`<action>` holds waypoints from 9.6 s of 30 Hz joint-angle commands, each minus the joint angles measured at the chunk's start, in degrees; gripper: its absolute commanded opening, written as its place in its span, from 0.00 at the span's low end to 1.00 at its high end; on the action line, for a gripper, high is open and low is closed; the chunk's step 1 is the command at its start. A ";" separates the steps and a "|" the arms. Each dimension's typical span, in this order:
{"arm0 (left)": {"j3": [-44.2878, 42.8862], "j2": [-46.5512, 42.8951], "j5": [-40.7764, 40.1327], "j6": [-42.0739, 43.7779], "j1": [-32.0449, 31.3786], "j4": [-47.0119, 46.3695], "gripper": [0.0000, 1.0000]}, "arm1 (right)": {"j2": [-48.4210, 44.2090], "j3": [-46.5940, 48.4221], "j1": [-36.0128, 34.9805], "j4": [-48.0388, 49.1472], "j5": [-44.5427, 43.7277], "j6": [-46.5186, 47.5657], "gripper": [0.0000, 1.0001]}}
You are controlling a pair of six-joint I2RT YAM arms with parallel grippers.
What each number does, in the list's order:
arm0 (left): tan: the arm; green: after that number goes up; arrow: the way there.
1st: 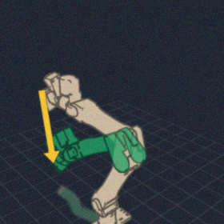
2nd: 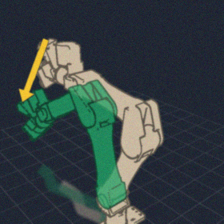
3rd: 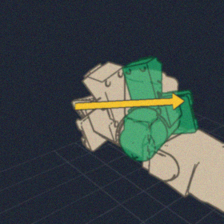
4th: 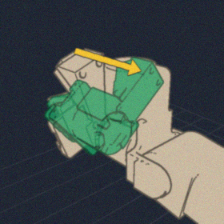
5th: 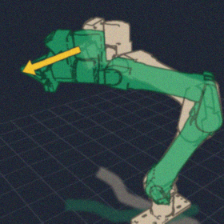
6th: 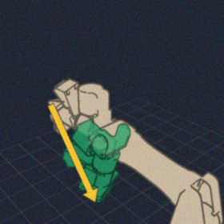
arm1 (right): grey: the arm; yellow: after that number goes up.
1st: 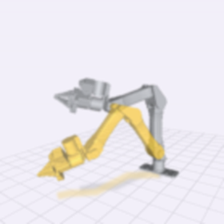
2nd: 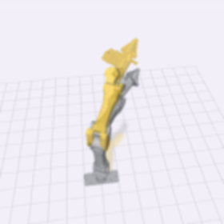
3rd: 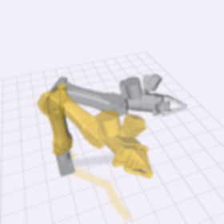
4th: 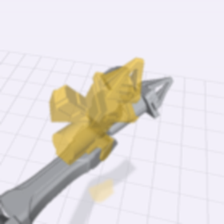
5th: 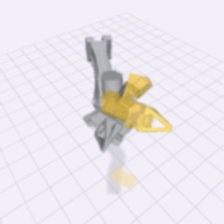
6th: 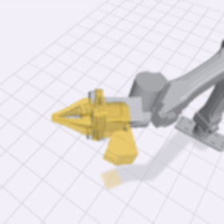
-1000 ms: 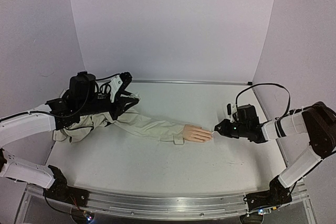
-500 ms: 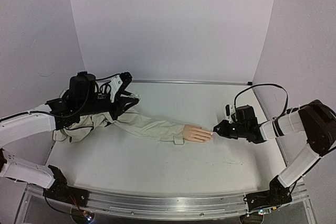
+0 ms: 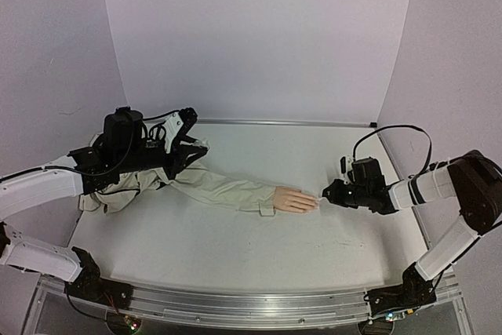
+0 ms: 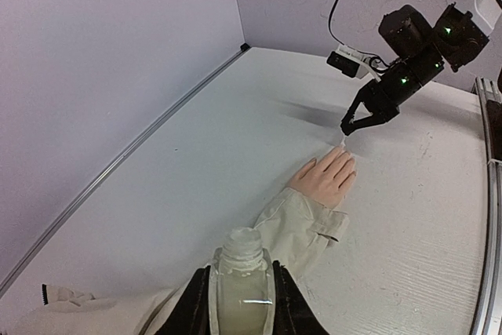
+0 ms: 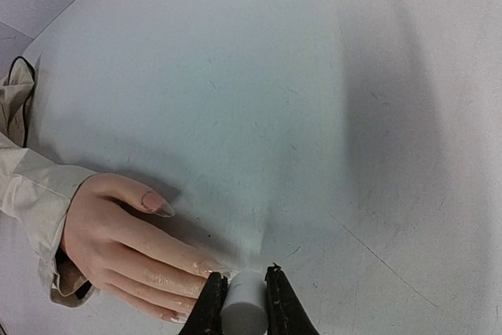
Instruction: Paint the nails
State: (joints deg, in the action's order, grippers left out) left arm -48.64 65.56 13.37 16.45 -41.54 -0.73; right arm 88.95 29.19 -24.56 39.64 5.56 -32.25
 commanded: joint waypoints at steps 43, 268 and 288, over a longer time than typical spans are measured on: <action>-2.07 -1.49 0.43 -0.28 0.32 -3.98 0.00 | -0.16 1.48 -0.37 -0.45 0.42 -0.34 0.00; 0.61 -5.72 -17.84 -10.28 1.64 -9.05 0.00 | 18.00 53.24 -41.53 -10.78 -10.51 -8.58 0.00; 0.42 -3.69 -7.01 -7.60 1.15 -8.81 0.00 | 5.90 48.73 -31.39 -12.59 10.49 5.48 0.75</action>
State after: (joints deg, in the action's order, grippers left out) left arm -44.97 61.39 4.49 10.24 -40.56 -3.70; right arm 103.28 83.15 -59.16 25.69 4.27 -35.68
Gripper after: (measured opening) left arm 0.215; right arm 0.675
